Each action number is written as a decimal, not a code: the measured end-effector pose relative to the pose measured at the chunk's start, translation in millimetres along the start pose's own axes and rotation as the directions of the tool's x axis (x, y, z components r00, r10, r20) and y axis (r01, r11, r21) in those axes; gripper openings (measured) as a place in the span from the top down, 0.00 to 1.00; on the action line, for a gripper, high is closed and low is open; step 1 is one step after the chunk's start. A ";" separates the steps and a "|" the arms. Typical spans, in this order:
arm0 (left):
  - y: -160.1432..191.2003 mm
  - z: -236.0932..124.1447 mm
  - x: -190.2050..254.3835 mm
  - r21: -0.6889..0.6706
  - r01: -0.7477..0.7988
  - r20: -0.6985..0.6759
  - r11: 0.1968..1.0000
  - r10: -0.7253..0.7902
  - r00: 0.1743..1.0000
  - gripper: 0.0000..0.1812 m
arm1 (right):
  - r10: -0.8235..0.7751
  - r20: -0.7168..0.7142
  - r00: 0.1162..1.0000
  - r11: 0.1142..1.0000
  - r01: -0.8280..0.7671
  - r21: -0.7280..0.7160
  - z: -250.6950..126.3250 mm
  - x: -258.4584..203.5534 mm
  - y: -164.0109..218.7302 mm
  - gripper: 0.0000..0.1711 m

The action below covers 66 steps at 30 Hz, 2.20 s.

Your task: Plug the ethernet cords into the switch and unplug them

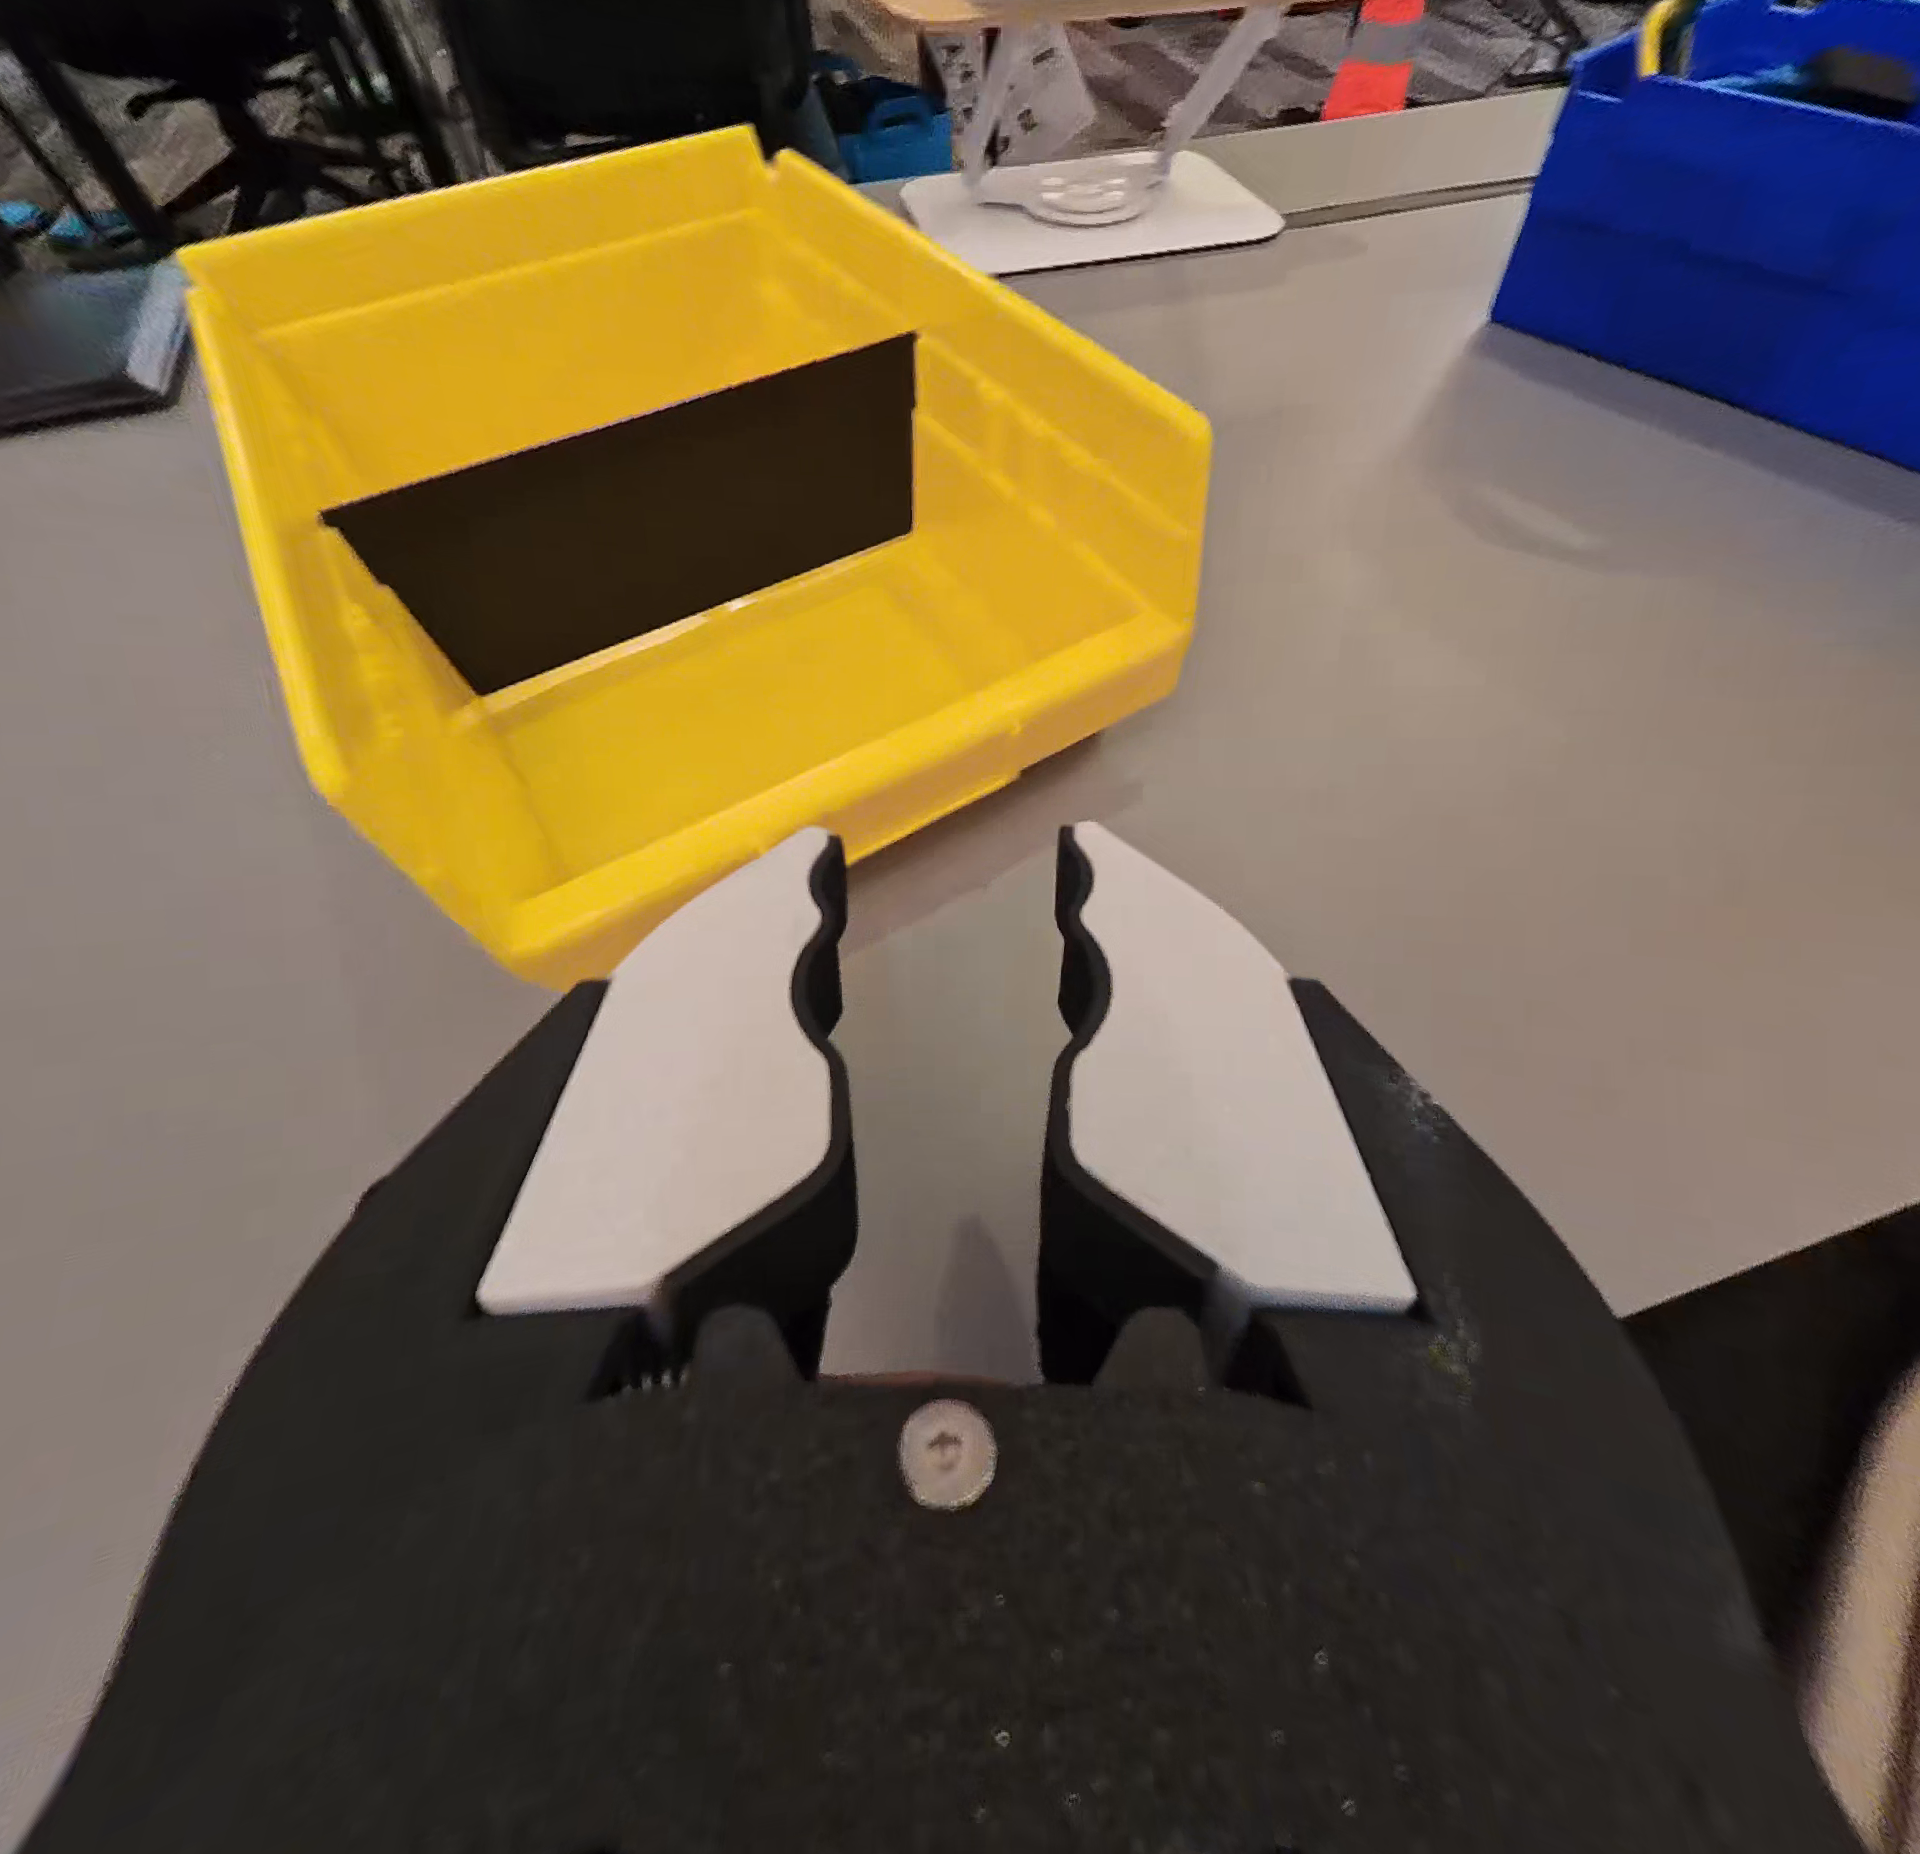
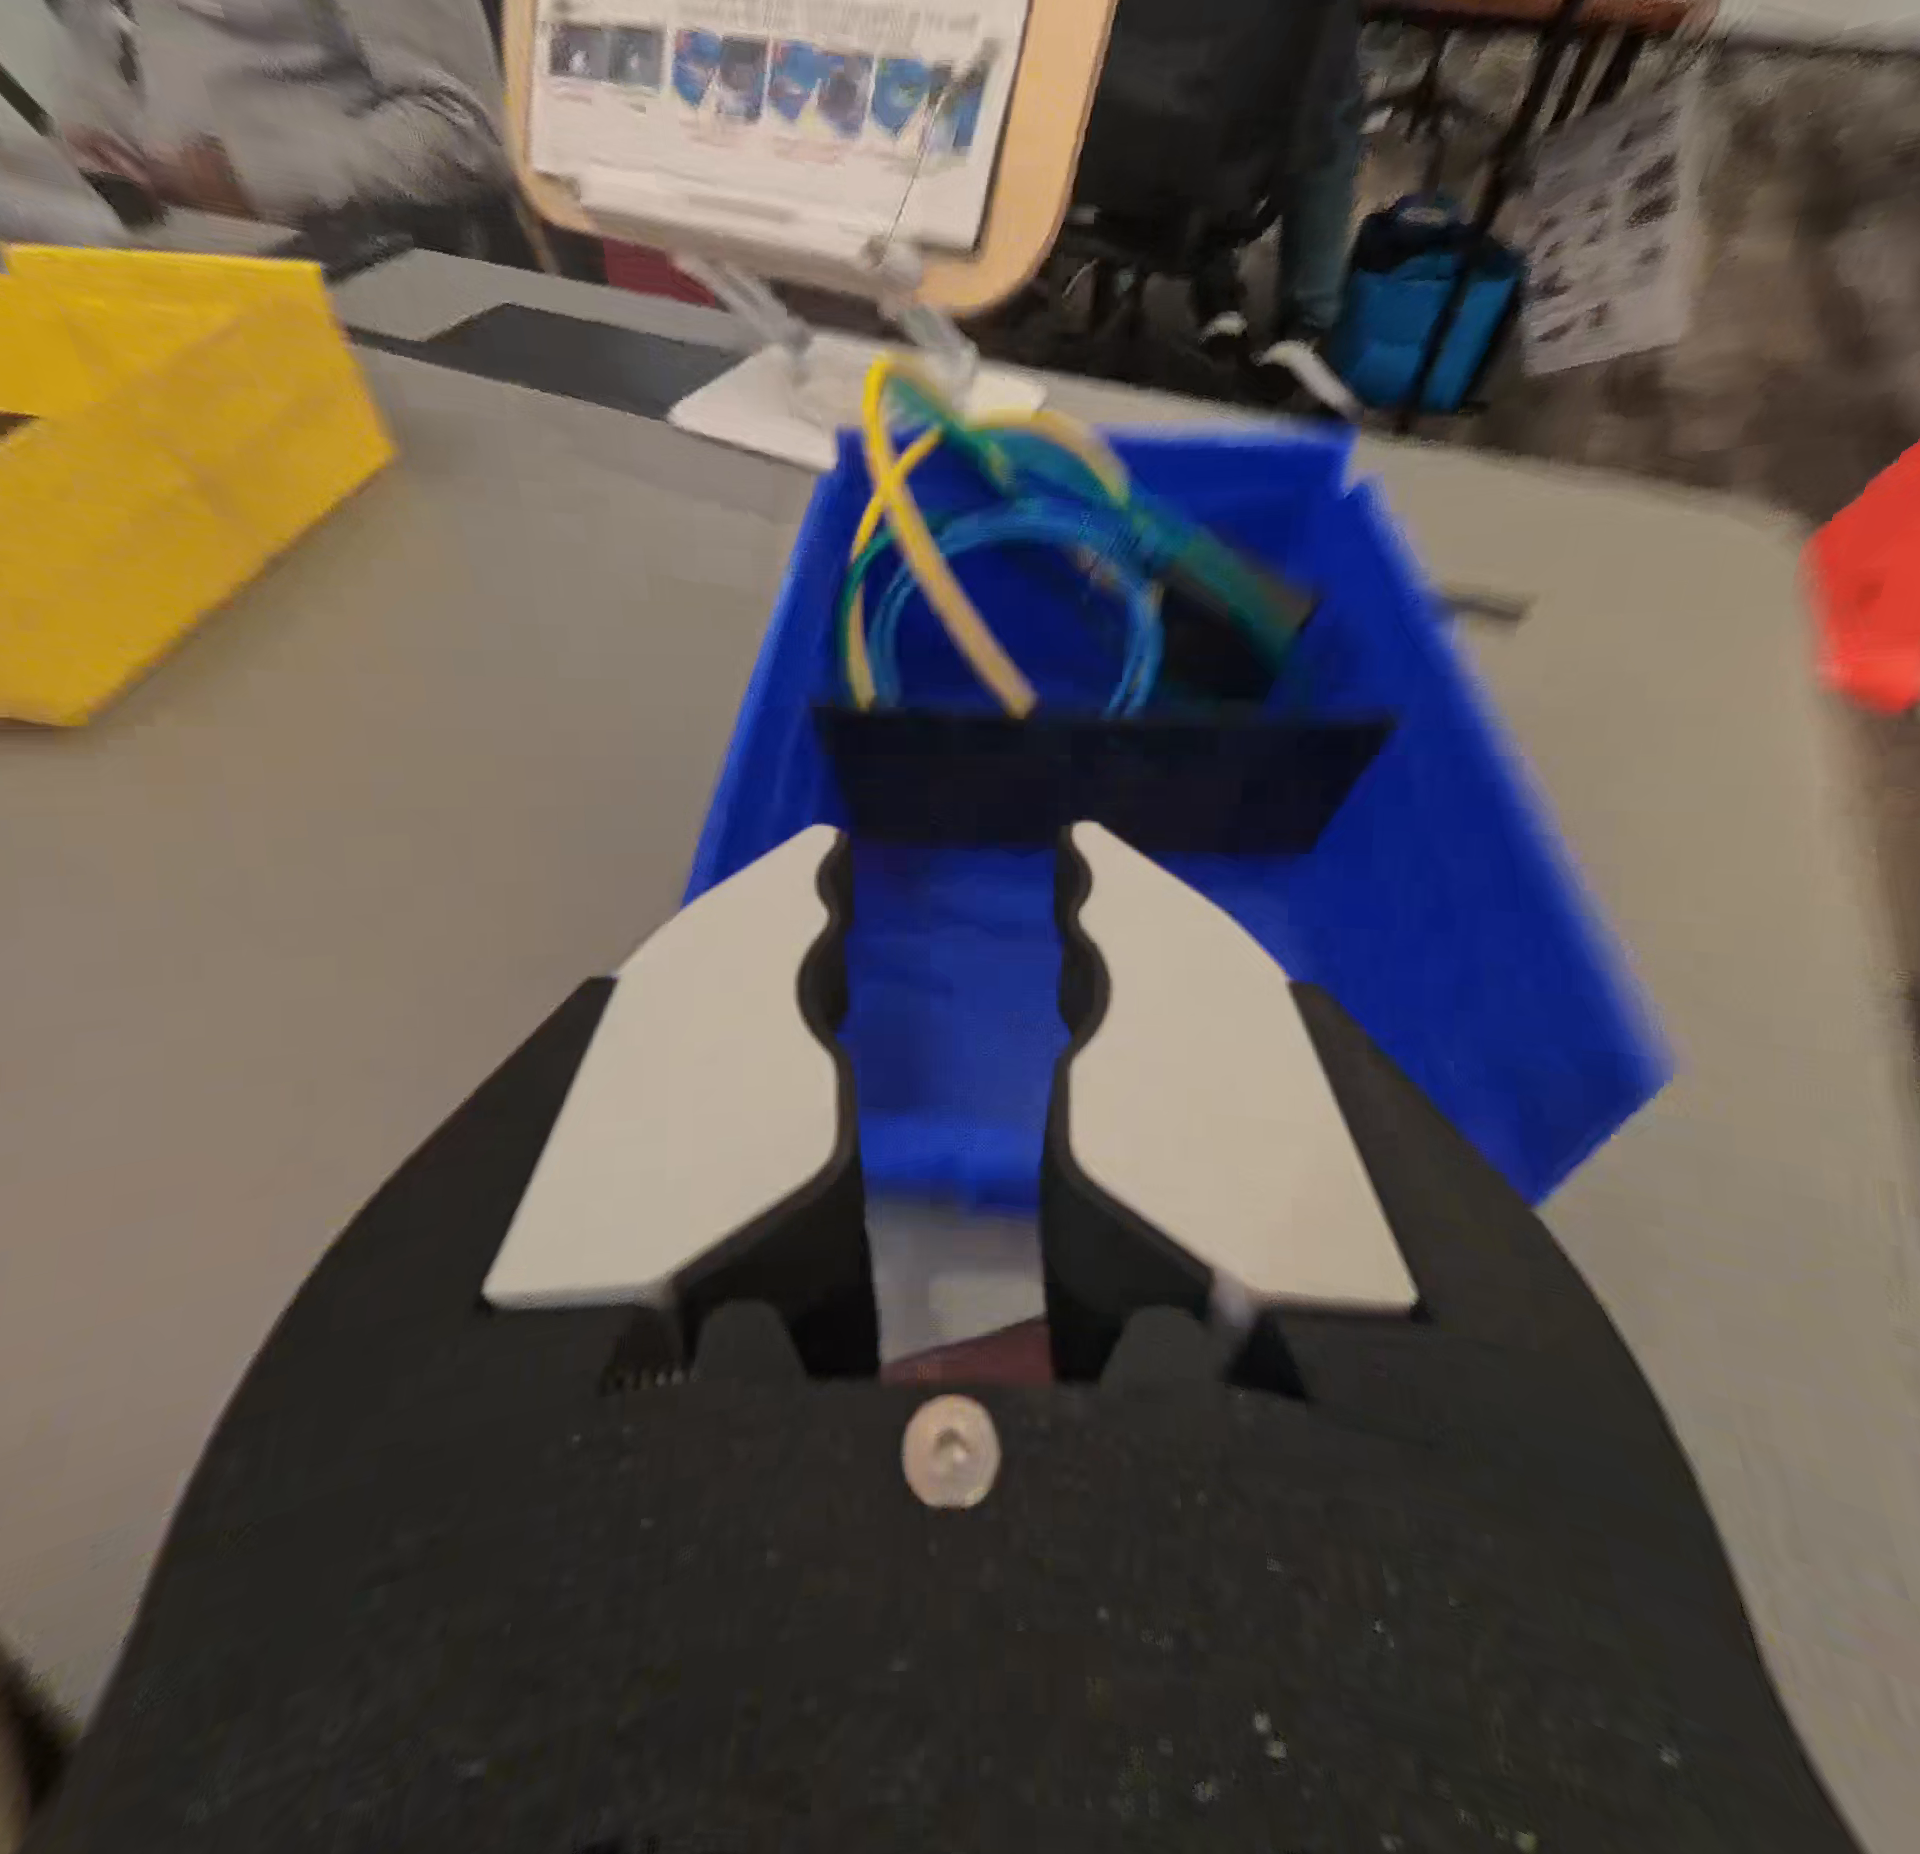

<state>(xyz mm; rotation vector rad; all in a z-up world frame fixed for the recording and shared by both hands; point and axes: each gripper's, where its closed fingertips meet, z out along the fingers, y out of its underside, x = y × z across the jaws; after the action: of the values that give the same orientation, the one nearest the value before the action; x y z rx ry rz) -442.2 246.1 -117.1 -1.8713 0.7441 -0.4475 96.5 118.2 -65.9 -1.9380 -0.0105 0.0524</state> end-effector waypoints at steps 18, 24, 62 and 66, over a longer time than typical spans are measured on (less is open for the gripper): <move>8.4 25.7 47.5 -0.096 -0.004 -0.152 0.995 -0.011 0.988 0.79 | 0.284 -0.016 0.959 0.959 -0.284 0.009 -26.8 -53.3 74.0 0.70; 25.2 32.9 62.5 -0.170 -0.044 -0.209 0.984 0.008 0.978 0.81 | 0.268 -0.053 0.962 0.963 -0.267 0.029 -23.0 -40.9 84.7 0.63; -51.4 164.9 323.3 -0.029 -0.115 -0.423 0.993 0.092 0.902 0.70 | 0.190 -0.501 0.844 0.969 -0.243 -0.043 -16.0 -39.9 109.4 0.61; -39.2 179.1 300.7 -0.063 -0.177 -0.304 0.982 0.150 0.941 0.91 | 0.308 -0.430 0.849 0.942 -0.336 0.011 0.3 -47.8 101.0 0.85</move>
<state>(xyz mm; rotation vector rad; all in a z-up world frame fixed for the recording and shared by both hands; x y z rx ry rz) -99.7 177.2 -161.9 -1.8268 1.1300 -0.6058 47.0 80.6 -158.7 -1.9612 0.6165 -0.1528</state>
